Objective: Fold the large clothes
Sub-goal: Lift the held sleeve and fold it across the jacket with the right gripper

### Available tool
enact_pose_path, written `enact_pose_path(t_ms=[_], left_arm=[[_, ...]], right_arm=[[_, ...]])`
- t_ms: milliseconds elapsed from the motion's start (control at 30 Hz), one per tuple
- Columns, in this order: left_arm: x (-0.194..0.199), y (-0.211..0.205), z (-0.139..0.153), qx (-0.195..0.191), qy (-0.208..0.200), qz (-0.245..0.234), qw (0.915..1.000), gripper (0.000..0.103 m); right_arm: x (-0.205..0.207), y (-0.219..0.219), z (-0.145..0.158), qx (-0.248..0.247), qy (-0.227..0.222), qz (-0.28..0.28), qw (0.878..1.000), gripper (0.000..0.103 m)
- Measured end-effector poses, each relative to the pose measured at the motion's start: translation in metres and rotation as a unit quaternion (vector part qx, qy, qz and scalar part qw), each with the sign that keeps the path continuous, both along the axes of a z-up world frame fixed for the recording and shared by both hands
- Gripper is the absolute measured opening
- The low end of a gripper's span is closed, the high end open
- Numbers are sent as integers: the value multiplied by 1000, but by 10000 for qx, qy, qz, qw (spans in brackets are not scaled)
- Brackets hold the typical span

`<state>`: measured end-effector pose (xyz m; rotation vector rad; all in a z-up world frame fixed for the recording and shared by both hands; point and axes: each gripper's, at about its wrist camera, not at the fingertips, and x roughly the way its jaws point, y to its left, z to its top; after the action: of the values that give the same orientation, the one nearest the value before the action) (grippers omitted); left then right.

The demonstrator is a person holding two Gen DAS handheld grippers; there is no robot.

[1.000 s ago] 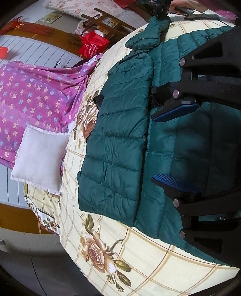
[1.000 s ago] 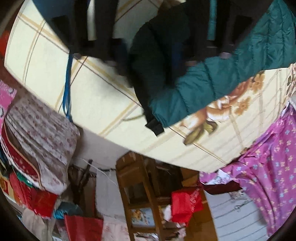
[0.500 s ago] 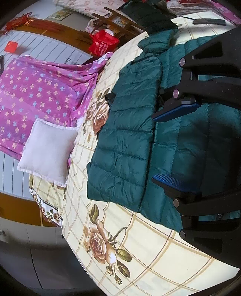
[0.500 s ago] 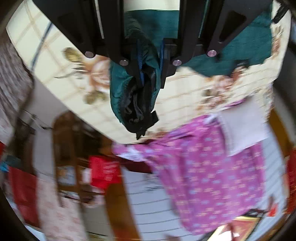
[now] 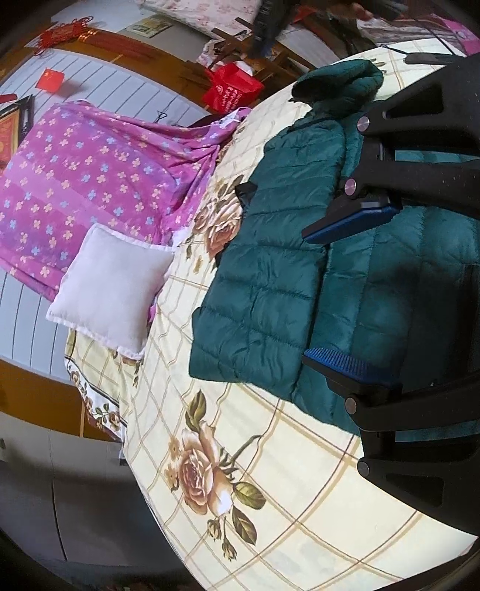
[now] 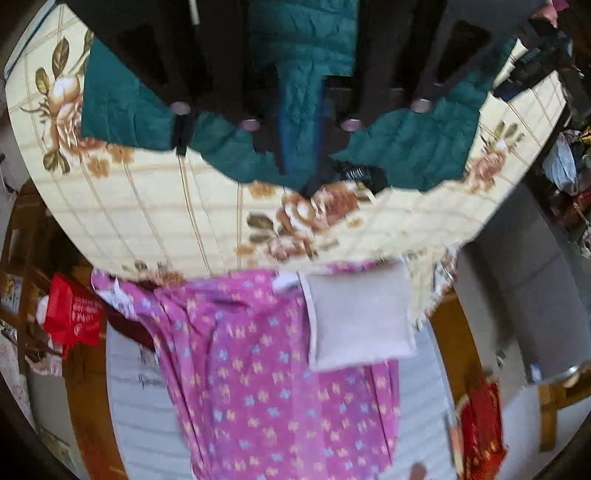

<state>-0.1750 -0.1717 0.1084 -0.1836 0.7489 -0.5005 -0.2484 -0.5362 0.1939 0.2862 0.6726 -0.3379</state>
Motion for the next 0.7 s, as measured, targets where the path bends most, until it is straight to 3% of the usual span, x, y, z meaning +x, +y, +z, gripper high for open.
enact_pose_path(t_ms=[67, 200, 433, 467, 500, 533, 567, 700], left_arm=[[1, 2, 0, -24, 7, 24, 10000, 40], [4, 0, -4, -61, 153, 35, 9999, 40], [1, -7, -7, 79, 107, -20, 9999, 40], [1, -7, -8, 75, 114, -20, 9999, 40], [2, -6, -8, 68, 126, -18, 9999, 40], [1, -7, -8, 66, 128, -16, 9999, 40], [1, -7, -8, 65, 116, -10, 9999, 40], [1, -6, -8, 37, 121, 11, 9999, 40]], right_arm=[[-9, -13, -12, -69, 186, -132, 9997, 79], [-28, -44, -53, -244, 786, -627, 9946, 79], [-46, -95, -133, 242, 1439, -1266, 9812, 79], [-50, -99, -136, 311, 1334, -1305, 9819, 72], [-56, -102, -133, 426, 1142, -1305, 9839, 52], [-60, -103, -128, 526, 967, -1291, 9855, 42], [-63, -103, -119, 538, 827, -1305, 9865, 25], [-60, -85, -77, 405, 346, -930, 9942, 22]])
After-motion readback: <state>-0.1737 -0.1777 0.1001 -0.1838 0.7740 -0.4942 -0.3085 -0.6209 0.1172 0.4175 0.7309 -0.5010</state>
